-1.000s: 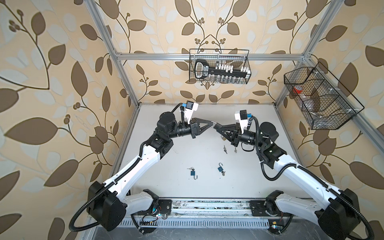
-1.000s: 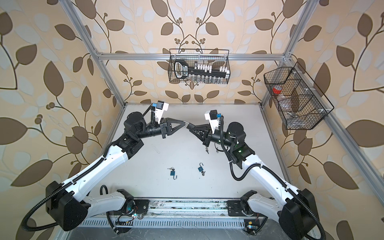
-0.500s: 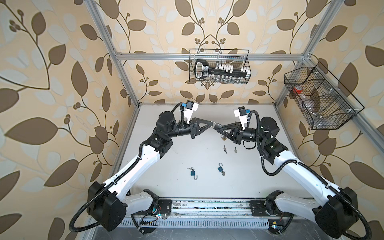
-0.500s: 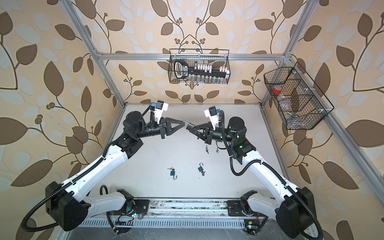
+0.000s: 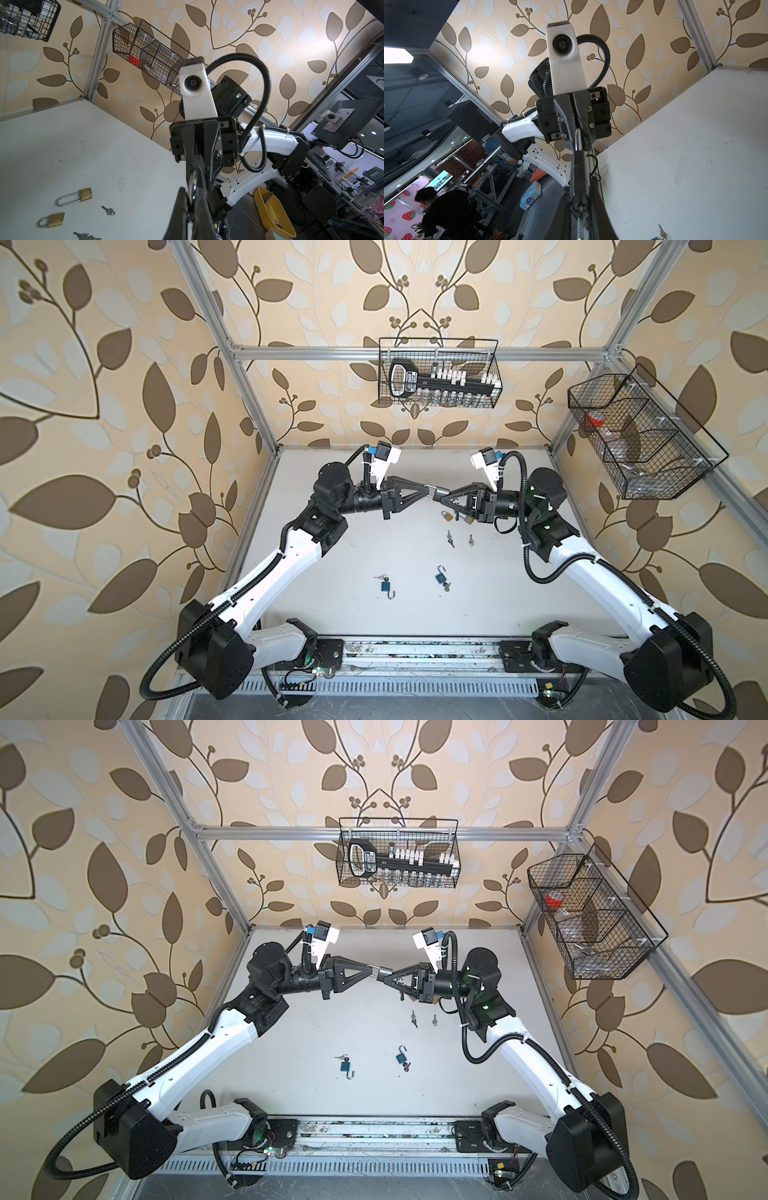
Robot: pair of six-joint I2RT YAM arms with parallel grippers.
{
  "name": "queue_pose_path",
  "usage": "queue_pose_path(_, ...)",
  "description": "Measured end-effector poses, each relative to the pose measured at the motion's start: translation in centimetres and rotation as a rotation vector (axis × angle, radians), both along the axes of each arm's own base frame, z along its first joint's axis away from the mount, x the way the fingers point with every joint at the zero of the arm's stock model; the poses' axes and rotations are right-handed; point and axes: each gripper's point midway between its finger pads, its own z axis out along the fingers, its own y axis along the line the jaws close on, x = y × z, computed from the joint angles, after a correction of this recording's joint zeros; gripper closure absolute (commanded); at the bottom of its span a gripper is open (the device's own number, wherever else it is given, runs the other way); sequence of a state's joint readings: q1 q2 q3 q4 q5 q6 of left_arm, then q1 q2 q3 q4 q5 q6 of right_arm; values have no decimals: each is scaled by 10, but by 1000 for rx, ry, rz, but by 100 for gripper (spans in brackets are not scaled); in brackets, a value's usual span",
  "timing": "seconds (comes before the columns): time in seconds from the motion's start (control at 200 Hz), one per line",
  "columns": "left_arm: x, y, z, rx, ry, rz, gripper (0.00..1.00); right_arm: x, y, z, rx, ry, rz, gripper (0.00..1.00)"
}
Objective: Lock with the key
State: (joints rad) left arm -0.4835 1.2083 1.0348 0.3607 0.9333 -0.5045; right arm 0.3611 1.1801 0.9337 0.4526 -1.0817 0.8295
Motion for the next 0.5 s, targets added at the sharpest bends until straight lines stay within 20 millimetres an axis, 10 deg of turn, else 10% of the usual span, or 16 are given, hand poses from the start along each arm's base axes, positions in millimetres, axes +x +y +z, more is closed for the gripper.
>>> queue_pose_path(0.505, -1, -6, 0, -3, -2, -4, 100, 8, 3, 4, -21, -50, -5, 100)
